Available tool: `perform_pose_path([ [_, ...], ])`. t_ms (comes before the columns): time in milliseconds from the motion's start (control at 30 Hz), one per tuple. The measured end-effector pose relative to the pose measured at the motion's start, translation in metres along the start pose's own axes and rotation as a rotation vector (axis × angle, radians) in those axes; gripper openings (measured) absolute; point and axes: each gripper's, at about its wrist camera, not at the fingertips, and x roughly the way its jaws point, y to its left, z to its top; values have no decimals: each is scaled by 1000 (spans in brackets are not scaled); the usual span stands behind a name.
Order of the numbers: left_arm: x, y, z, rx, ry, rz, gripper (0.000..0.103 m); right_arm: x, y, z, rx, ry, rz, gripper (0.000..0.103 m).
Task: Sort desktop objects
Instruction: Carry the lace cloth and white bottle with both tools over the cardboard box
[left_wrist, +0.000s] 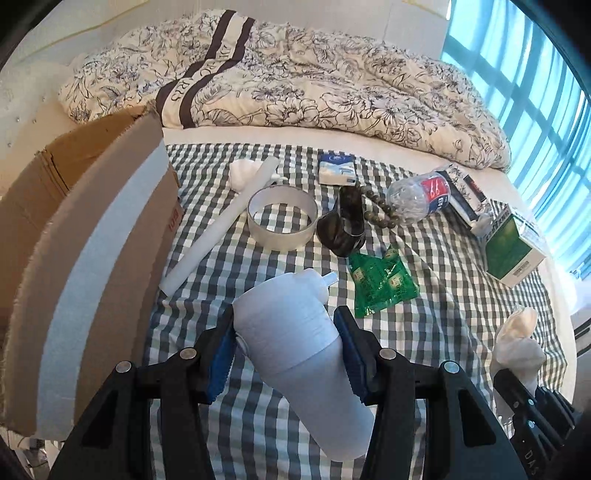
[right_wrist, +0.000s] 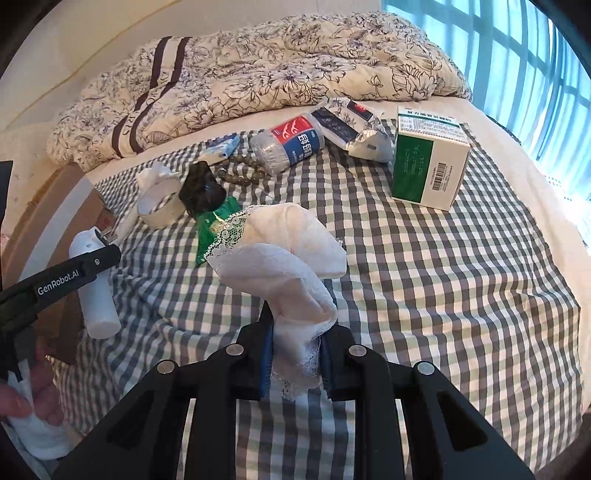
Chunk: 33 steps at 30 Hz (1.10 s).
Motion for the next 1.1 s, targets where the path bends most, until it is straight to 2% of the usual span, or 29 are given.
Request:
perform_pose_path([
  [333, -23, 8, 1, -4, -18, -15, 53, -21, 5, -1, 4, -29, 5, 20],
  [500, -40, 10, 4, 1, -52, -28, 53, -31, 11, 0, -2, -45, 11, 20],
  [1100, -86, 49, 27, -27, -128, -28, 53, -58, 57, 13, -62, -101, 38, 20],
])
